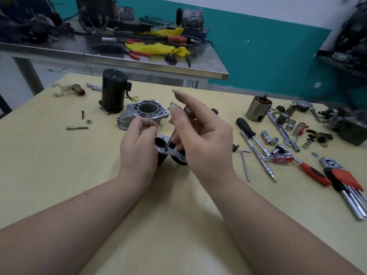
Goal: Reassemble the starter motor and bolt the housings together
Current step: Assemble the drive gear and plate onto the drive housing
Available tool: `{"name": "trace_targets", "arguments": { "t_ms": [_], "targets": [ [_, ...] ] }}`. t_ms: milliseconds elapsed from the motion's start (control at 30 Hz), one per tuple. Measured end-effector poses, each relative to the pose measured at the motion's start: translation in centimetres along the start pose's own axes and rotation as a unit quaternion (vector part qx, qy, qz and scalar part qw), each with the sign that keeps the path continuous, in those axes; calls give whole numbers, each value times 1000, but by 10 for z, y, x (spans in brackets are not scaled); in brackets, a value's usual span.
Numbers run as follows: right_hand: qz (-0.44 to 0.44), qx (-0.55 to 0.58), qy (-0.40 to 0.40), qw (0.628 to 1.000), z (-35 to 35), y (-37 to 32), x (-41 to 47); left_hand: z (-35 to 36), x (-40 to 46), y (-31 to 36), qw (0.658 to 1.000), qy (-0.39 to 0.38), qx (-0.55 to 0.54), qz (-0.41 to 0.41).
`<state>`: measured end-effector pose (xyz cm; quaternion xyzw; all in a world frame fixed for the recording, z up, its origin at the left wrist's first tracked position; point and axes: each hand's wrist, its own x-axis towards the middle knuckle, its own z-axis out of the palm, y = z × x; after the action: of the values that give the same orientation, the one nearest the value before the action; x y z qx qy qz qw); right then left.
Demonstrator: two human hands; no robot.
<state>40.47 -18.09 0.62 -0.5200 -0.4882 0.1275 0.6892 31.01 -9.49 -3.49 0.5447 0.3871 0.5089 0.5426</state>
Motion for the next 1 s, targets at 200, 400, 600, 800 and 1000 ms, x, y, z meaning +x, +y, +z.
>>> {"name": "trace_targets", "arguments": {
  "t_ms": [200, 400, 600, 800, 1000],
  "targets": [
    [31, 1, -78, 997, -14, -13, 19, -1, 1, -1, 1000, 1, 19, 12],
    [53, 9, -64, 996, -9, -13, 25, -1, 2, -4, 999, 11, 31, 21],
    [140, 102, -109, 979, -12, -17, 29, -1, 0, -1, 1000, -2, 20, 20],
    [116, 130, -49, 983, -12, -7, 16, 0, 0, 2, 1000, -2, 8, 8],
    [6, 70, 60, 996, 7, 10, -5, 1, 0, 1, 1000, 4, 8, 15]
  ]
}}
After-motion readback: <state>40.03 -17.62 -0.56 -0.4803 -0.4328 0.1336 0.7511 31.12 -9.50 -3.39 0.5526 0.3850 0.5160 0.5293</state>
